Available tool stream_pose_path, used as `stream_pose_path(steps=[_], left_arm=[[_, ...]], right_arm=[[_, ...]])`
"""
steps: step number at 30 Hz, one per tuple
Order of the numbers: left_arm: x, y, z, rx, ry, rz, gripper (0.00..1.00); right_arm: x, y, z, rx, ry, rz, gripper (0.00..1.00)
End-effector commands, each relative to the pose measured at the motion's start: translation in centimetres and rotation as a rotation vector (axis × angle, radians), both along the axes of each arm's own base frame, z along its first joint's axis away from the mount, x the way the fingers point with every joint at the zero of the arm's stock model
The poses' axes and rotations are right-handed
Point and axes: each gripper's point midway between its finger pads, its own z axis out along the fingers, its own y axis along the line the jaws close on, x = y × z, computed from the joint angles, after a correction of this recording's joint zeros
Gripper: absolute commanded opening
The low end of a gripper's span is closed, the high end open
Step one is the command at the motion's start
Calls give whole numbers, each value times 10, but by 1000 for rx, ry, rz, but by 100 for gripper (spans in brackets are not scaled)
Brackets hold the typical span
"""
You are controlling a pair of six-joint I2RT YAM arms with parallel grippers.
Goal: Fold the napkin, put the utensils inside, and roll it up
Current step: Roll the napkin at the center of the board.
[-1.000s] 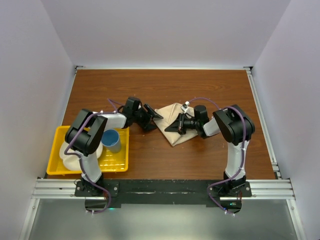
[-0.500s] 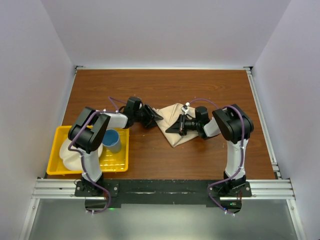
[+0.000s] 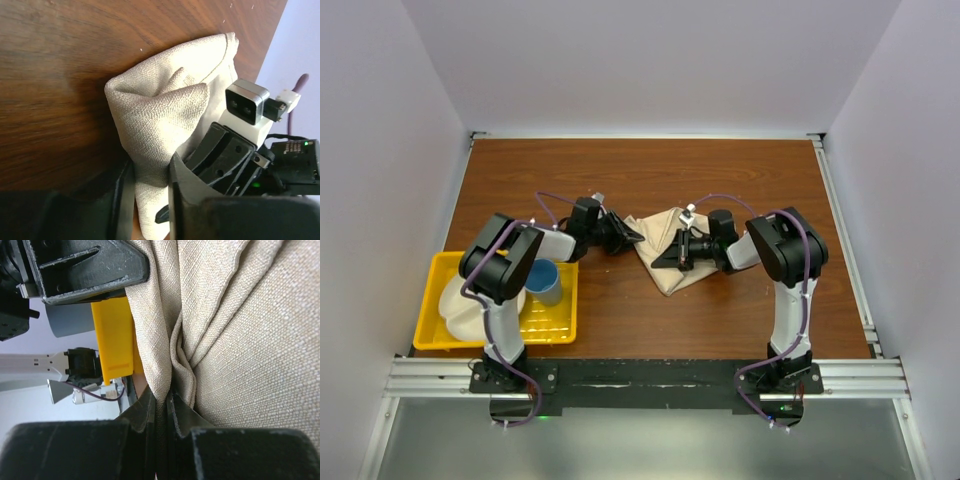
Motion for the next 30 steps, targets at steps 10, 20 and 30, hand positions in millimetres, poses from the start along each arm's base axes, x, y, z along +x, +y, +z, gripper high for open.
stream_pose_path(steps=[10,20,30], left_arm=[[-6,21,-16,207,10,29,0],[-28,21,-22,345,151,61,0],[-43,21,-25,377,286,97,0]], right_arm=[[-19,-33,-25,-365,-68,154,18],[11,-53,27,-769,-368,92,54],[13,3,67,-962,-759,-11,62]])
